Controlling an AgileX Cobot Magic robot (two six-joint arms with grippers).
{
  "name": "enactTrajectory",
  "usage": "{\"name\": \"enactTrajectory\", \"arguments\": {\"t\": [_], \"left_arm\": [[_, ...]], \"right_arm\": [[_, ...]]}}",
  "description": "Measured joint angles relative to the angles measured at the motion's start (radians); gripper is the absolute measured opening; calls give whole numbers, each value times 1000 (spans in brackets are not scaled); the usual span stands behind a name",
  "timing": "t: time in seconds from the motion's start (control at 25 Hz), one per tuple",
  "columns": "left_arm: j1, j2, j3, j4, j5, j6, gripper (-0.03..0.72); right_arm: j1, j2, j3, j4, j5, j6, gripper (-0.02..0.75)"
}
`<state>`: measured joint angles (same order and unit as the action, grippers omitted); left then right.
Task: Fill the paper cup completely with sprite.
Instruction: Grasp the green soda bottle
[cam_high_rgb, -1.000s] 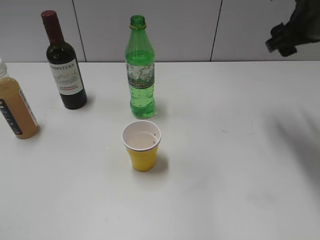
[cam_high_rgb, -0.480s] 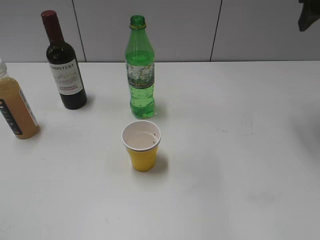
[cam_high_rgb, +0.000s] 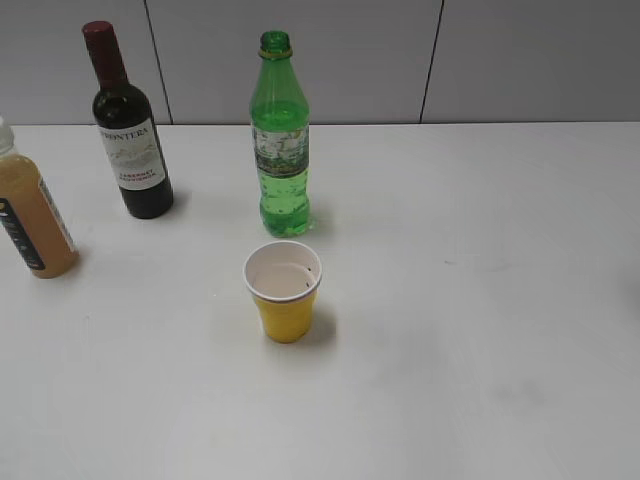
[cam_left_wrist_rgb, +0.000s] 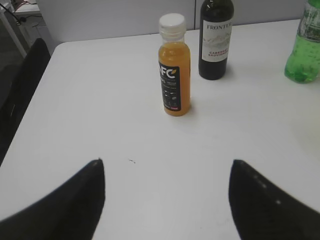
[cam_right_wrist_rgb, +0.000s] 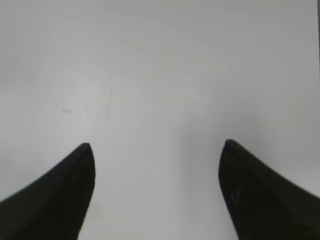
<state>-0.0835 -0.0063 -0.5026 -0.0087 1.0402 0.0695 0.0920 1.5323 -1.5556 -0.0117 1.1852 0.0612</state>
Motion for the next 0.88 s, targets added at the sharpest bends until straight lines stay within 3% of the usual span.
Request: {"name": "enactTrajectory", "arguments": {"t": [0.4,0.88], "left_arm": [[0,0,0,0,0,0,590],[0,0,0,0,0,0,590]], "right_arm": [[0,-370,337,17,-13,-36,594],[0,-768,785,19,-168,-43,594]]}}
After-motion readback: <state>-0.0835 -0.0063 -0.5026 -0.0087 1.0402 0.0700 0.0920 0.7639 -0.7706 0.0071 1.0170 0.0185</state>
